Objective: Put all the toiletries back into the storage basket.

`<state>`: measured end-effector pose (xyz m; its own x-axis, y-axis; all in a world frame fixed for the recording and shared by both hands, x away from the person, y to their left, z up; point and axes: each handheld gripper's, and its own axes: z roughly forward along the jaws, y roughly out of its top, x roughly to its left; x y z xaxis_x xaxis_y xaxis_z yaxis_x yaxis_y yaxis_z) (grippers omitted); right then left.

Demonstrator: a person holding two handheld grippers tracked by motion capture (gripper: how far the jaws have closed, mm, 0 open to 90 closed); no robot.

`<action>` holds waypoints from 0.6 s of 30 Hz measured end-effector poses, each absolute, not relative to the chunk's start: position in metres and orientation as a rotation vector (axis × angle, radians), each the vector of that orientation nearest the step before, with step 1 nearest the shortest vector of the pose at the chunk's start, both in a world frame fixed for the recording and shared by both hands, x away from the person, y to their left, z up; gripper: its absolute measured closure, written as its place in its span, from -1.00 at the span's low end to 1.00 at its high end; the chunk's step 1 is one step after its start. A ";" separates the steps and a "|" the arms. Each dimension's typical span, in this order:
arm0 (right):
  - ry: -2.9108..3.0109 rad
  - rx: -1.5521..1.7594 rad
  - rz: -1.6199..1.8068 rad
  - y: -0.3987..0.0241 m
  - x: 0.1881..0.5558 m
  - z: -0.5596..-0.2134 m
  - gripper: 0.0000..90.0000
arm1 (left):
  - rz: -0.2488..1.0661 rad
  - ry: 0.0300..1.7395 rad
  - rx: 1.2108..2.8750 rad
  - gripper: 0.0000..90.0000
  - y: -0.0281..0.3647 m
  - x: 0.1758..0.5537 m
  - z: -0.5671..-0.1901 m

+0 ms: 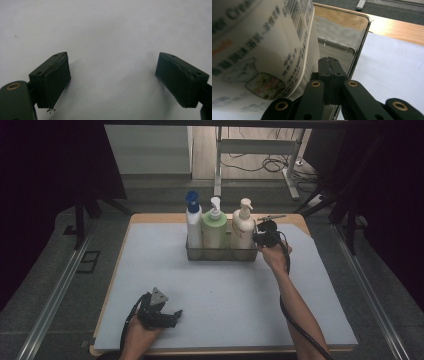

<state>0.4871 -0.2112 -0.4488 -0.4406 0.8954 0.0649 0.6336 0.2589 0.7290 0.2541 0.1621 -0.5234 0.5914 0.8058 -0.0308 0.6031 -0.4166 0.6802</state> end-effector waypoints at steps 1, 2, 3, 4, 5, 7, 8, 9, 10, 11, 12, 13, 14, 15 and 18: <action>2.175 1.402 0.997 -0.210 0.487 -0.449 0.99 | 0.398 1.111 2.162 -0.73 0.162 0.254 -0.523; 2.175 1.402 0.997 -0.210 0.487 -0.449 0.99 | 0.398 1.112 2.162 -0.73 0.162 0.254 -0.523; 2.177 1.398 0.996 -0.209 0.487 -0.449 0.99 | 0.398 1.112 2.162 -0.73 0.162 0.254 -0.523; 2.178 1.396 0.995 -0.209 0.487 -0.450 0.99 | 0.398 1.112 2.162 -0.73 0.162 0.254 -0.523; 2.181 1.401 0.994 -0.208 0.487 -0.450 0.99 | 0.398 1.112 2.162 -0.73 0.162 0.254 -0.523; 2.185 1.398 0.993 -0.207 0.487 -0.452 0.99 | 0.398 1.111 2.163 -0.73 0.162 0.254 -0.523; 2.187 1.400 0.995 -0.206 0.486 -0.453 0.99 | 0.398 1.112 2.162 -0.73 0.162 0.254 -0.523; 2.187 1.400 0.995 -0.206 0.486 -0.453 0.99 | 0.398 1.112 2.162 -0.73 0.162 0.254 -0.523; 2.192 1.394 0.998 -0.206 0.486 -0.454 0.99 | 0.398 1.112 2.162 -0.73 0.162 0.254 -0.523; 2.193 1.398 1.000 -0.205 0.486 -0.454 0.98 | 0.398 1.112 2.162 -0.73 0.162 0.254 -0.523; 2.196 1.395 0.999 -0.204 0.486 -0.455 0.98 | 0.398 1.112 2.162 -0.73 0.162 0.254 -0.523; 2.197 1.387 0.999 -0.203 0.486 -0.455 0.98 | 0.398 1.112 2.161 -0.73 0.162 0.254 -0.523; 2.204 1.390 1.000 -0.200 0.485 -0.455 0.98 | 0.398 1.112 2.162 -0.73 0.162 0.254 -0.523; 2.204 1.390 1.000 -0.200 0.485 -0.455 0.98 | 0.398 1.112 2.162 -0.73 0.162 0.254 -0.523; 2.213 1.381 1.006 -0.198 0.485 -0.456 0.98 | 0.398 1.112 2.162 -0.73 0.162 0.254 -0.523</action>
